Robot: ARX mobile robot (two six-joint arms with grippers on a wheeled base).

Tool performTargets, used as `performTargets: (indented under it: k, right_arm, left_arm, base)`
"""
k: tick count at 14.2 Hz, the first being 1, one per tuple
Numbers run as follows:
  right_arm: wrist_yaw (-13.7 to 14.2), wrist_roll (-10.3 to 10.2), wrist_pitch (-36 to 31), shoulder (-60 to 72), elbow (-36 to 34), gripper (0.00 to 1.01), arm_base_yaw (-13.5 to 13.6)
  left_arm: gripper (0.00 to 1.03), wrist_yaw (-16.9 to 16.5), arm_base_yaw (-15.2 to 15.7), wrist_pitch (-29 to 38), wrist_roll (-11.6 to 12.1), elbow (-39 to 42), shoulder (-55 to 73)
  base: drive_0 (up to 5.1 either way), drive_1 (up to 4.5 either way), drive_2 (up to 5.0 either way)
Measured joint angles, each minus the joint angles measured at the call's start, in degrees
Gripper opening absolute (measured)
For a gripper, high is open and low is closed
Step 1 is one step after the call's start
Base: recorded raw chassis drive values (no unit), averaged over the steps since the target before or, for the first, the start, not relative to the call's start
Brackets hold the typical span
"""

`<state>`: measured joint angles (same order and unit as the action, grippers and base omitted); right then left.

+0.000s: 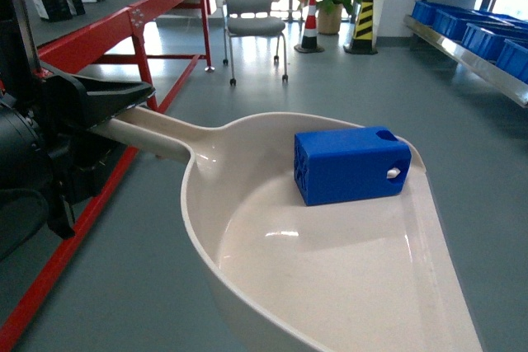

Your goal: Place part in tray to right shelf

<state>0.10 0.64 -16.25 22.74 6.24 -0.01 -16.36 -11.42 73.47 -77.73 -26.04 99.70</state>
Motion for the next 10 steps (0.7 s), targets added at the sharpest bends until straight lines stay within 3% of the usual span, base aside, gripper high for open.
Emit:
performTargets:
  k: [10]
  right_arm:
    - [0.0, 0.0, 0.09, 0.02, 0.0, 0.98, 0.0]
  left_arm:
    - [0.14, -0.04, 0.0, -0.28, 0.04, 0.02, 0.0]
  base:
    - [0.0, 4.29, -4.4]
